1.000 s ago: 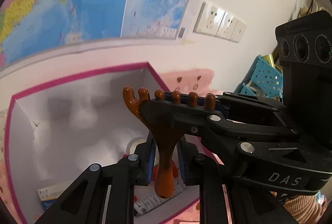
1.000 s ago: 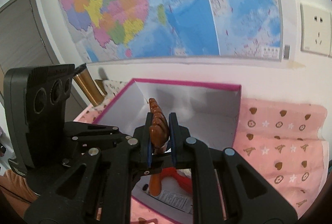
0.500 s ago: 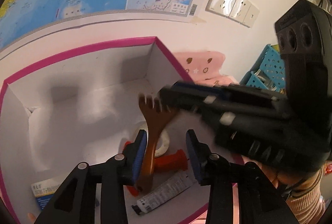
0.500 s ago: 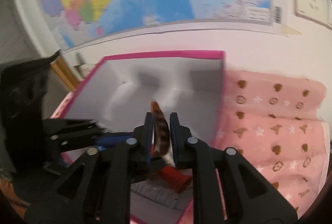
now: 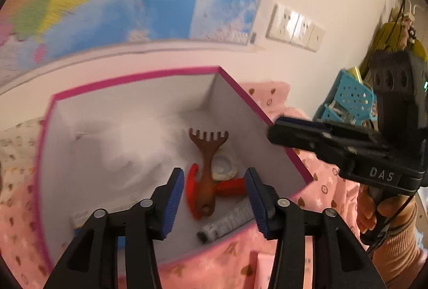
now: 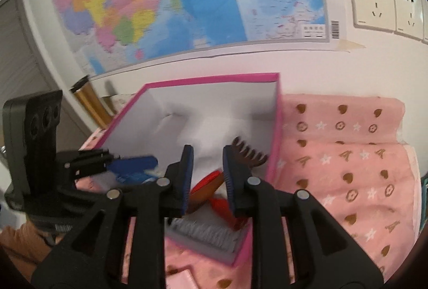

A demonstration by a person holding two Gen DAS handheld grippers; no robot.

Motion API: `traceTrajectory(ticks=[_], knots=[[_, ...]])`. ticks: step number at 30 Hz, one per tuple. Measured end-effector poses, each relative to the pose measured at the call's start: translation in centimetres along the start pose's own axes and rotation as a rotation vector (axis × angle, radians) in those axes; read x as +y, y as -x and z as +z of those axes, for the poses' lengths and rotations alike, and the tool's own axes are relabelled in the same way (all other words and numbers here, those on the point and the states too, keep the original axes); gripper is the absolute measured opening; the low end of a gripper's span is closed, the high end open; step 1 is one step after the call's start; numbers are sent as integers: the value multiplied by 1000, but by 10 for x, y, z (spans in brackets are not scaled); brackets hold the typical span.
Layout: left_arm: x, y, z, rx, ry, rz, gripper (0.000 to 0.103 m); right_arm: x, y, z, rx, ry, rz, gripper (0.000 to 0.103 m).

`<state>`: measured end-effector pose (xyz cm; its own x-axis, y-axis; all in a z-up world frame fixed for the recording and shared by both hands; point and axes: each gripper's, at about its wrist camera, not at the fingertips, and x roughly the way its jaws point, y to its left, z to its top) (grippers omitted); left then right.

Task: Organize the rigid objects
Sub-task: 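Move the right gripper to the blue-and-white medicine box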

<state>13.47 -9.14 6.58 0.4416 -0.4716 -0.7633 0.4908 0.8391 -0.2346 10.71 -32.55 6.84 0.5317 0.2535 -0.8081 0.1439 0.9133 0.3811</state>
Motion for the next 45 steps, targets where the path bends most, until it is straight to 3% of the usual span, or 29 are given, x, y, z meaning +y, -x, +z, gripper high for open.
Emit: traceTrajectory(ticks=[8,16,22,26,32,45], knots=[[35,71,-45,-102,66,67,55,43,22,-35,-3,54,137,33],[75,97,-104,-45,175,177,56,77,9,-66,56,58,226,36],[88,97,-142,11,225,202,56,82,-1,-86,99,19,229,37],[90,96,-155,39,234,220,56,86,-13,-103,168,6,207,43],[98,103,-173,58,266,265,57,99,-35,-122,237,6,191,44],[97,102,-186,91,275,289,57,131,-68,-131,292,58,224,44]])
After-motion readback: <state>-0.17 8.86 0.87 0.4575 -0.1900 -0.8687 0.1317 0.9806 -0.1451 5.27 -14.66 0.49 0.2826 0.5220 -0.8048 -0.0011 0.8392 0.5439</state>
